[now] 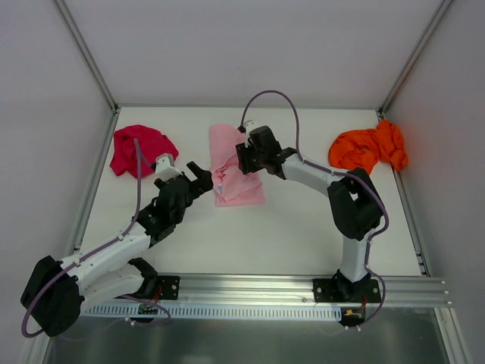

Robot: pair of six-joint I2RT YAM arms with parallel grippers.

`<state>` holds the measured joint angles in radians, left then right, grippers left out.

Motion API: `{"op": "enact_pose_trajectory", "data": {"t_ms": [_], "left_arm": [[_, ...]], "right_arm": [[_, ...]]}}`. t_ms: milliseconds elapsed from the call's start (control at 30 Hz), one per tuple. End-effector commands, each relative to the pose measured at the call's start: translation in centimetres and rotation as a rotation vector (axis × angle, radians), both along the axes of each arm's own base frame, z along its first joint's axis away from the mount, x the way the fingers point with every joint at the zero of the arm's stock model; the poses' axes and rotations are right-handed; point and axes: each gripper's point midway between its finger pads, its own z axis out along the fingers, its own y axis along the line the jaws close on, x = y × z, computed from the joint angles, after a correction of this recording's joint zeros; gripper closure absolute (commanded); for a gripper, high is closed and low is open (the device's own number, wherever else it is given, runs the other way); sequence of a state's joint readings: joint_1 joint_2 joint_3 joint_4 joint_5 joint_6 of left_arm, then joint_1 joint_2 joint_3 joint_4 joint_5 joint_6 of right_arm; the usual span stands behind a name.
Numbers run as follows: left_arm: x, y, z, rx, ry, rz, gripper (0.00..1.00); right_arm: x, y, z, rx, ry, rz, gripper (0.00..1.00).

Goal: Fold and stack the t-shirts
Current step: Fold the folded rectangular tshirt in 1/3 of the way

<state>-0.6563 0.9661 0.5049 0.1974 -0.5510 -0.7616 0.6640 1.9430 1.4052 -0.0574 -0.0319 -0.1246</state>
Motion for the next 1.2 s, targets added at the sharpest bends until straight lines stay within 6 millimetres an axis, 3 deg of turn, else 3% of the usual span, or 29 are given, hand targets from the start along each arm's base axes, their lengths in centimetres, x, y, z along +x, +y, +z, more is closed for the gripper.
{"op": "enact_pose_trajectory", "data": {"t_ms": [0,67,167,333,500,833,1167], "left_arm": [[0.1,-0.5,-0.2,0.003,-0.012,-0.008,0.01],[0.2,-0.7,-0.7,0.002,-0.003,-0.011,0.01],[0.2,-1.0,-1.3,0.002,0.009,-0.017,0.01],[0.3,-1.6,-1.1,-0.008,0.000,-0.029,0.01],[0.3,-1.7,-1.1,-0.007,-0.002,-0.033,0.01],[0.0,-0.9,-0.9,0.002,-0.014,-0.008,0.01],[0.1,-0.6,-1.2,0.015,-0.010,0.005,0.01]], "right_arm": [[-2.4,0.2,4.2,0.045,-0.054,0.017,0.53],[-5.1,0.0,5.8,0.096,-0.056,0.052,0.52],[-8.1,-0.6,6.7,0.088,-0.051,0.092,0.51],[-11.1,-0.3,5.3,0.093,0.012,0.145,0.50],[-11.4,0.5,2.5,0.082,0.094,0.158,0.50],[-12.3,3.0,-1.1,0.126,0.199,0.208,0.49],[-12.0,4.4,-2.1,0.132,0.227,0.231,0.47]]}}
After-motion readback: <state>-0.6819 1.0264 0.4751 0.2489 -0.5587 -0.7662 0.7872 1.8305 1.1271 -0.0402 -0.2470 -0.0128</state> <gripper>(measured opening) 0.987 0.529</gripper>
